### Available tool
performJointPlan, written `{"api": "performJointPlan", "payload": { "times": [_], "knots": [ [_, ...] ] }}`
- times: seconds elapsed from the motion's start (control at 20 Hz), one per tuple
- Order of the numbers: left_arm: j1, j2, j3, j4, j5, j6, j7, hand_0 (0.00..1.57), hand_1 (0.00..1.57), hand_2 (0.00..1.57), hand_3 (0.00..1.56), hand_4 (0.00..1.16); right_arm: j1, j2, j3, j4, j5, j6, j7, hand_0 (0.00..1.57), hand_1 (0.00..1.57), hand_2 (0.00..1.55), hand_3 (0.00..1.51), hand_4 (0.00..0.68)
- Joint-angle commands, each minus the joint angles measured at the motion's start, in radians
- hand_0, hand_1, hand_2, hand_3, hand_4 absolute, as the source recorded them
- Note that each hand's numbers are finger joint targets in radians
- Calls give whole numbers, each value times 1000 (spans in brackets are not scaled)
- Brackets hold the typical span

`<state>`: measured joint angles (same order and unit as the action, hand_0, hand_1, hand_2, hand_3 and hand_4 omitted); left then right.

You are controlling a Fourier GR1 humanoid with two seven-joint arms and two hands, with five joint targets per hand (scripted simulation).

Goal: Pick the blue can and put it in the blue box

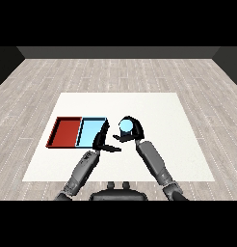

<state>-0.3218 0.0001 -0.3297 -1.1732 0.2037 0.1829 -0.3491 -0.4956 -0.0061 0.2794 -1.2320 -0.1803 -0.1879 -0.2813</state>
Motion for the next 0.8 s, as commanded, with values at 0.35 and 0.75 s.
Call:
{"api": "performJointPlan", "payload": {
  "times": [0.35, 0.75],
  "knots": [
    [-37, 0, -137, -17, 68, 132, 63, 0, 0, 0, 0, 0, 40, 6, 59, -26, -5, 5, -37, 1397, 1397, 1450, 1411, 677],
    [-115, 0, -156, 162, 164, 86, -84, 0, 0, 0, 0, 0, -22, 6, 88, -97, -4, -46, 70, 1408, 1408, 1429, 1391, 651]
  ]
}}
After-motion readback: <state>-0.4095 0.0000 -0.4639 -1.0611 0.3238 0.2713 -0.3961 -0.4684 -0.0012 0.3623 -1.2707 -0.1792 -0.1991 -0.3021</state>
